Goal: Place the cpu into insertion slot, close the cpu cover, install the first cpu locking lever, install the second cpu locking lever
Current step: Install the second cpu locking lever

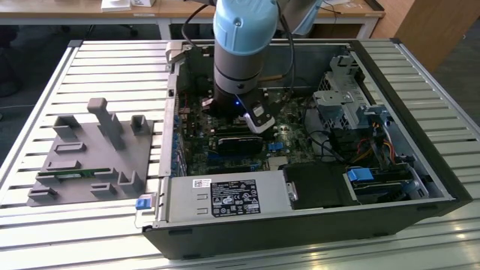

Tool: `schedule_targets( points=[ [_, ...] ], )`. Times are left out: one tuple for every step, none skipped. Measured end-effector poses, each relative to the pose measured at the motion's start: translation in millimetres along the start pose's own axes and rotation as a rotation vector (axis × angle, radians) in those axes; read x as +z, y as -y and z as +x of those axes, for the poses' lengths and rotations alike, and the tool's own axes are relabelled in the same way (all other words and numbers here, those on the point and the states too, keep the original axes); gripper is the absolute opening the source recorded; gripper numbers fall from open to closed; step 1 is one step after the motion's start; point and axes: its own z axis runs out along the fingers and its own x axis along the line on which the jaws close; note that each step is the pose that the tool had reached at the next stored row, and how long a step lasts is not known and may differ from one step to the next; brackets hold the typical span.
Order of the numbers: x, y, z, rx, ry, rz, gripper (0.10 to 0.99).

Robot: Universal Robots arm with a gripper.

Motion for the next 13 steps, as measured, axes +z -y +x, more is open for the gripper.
schedule_targets(
  points=[
    [-2.2,-0.7,0.0,0.0,-0.0001,0.0,0.106],
    [-4.6,-1.4,0.1,0.0,0.0,0.0,0.106],
    [-6.7,-2.1,0.1,0.001,0.0002,0.0,0.106],
    [-9.1,-2.8,0.1,0.001,0.0002,0.0,0.106],
    [-11.2,-3.5,0.2,0.001,0.0002,0.0,0.106],
    [-13.2,-4.1,0.2,0.001,0.0003,0.0,0.106],
    [-15.3,-4.8,0.2,0.001,0.0004,0.0,0.106],
    [-17.4,-5.6,0.2,0.002,0.0005,0.0,0.106],
    [-19.2,-6.2,0.3,0.002,0.0005,0.0,0.106],
    [-20.7,-6.7,0.3,0.002,0.0005,0.0,0.106],
    [-21.3,-6.9,0.3,0.002,0.0004,0.0,0.106],
    [-21.3,-6.9,0.3,0.002,0.0006,0.0,0.106],
    [-21.3,-6.9,0.3,0.002,0.0006,0.0,0.106]
  ],
)
